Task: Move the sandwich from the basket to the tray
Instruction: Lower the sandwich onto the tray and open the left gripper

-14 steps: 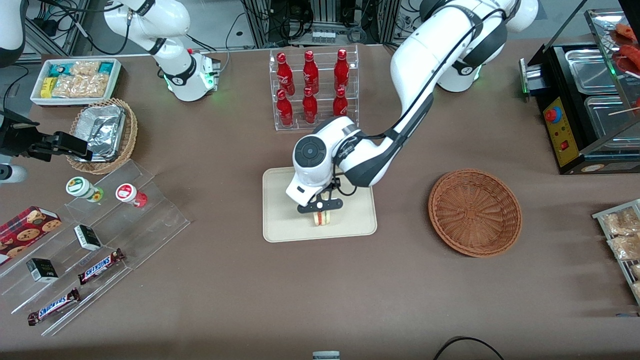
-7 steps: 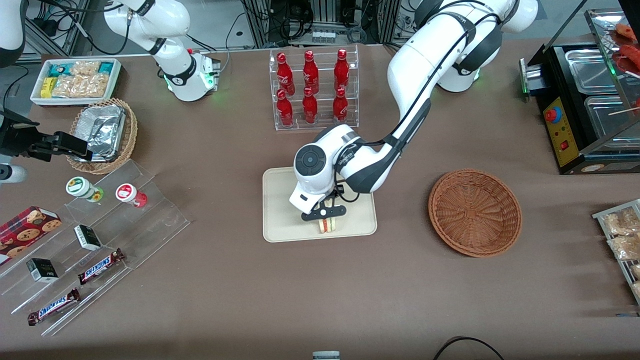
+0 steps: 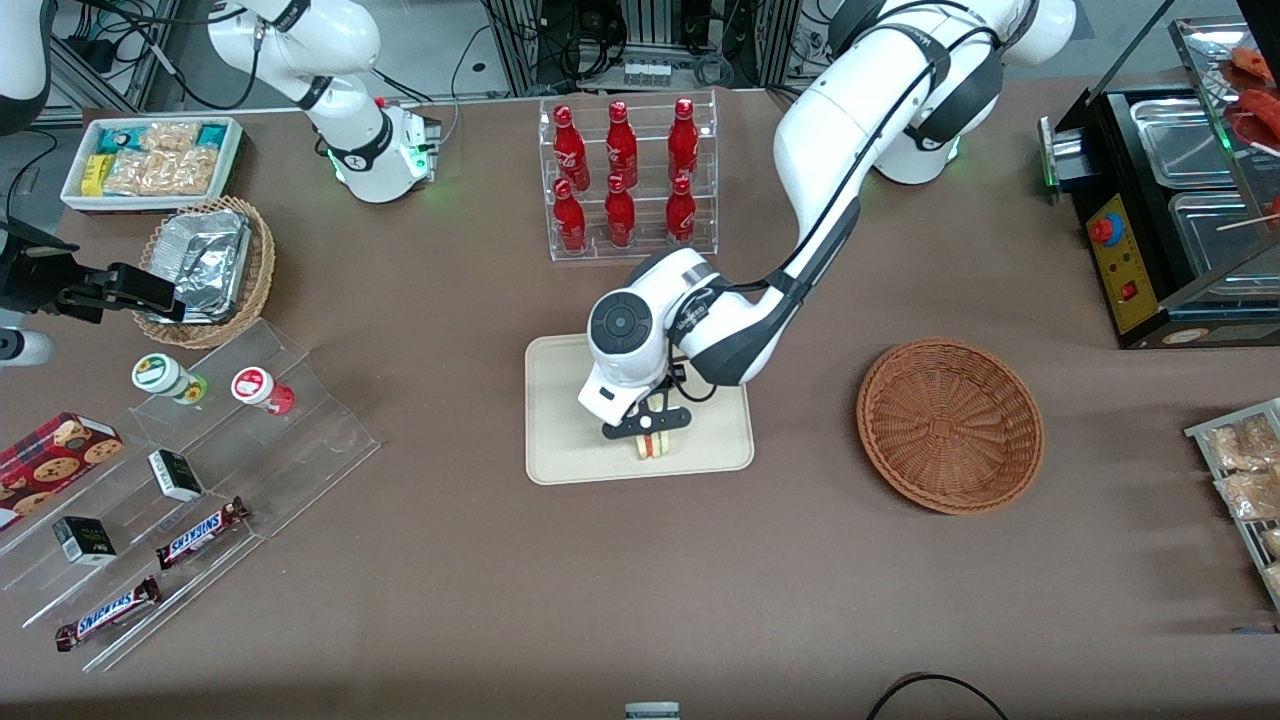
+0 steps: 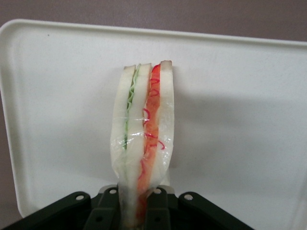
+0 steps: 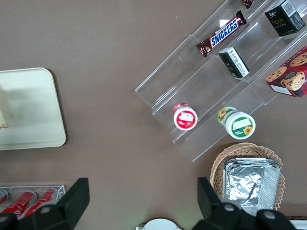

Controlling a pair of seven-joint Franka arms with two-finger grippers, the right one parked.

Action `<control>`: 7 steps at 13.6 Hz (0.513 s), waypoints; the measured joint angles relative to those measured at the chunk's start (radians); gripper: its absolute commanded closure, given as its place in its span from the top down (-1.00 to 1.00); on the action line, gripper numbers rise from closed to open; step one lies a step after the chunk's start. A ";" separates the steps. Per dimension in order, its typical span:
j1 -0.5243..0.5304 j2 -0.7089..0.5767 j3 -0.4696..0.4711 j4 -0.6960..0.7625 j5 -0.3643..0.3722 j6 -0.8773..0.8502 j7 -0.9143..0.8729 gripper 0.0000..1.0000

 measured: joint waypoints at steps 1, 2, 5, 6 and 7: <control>-0.001 0.000 0.000 0.000 -0.002 -0.003 0.000 -1.00; -0.001 0.000 0.000 0.000 -0.003 -0.004 0.000 -1.00; -0.003 0.001 0.000 0.000 -0.005 -0.004 -0.008 -1.00; -0.004 0.002 0.000 0.000 -0.005 -0.004 -0.026 -1.00; -0.005 0.003 0.000 0.000 -0.005 -0.004 -0.044 -1.00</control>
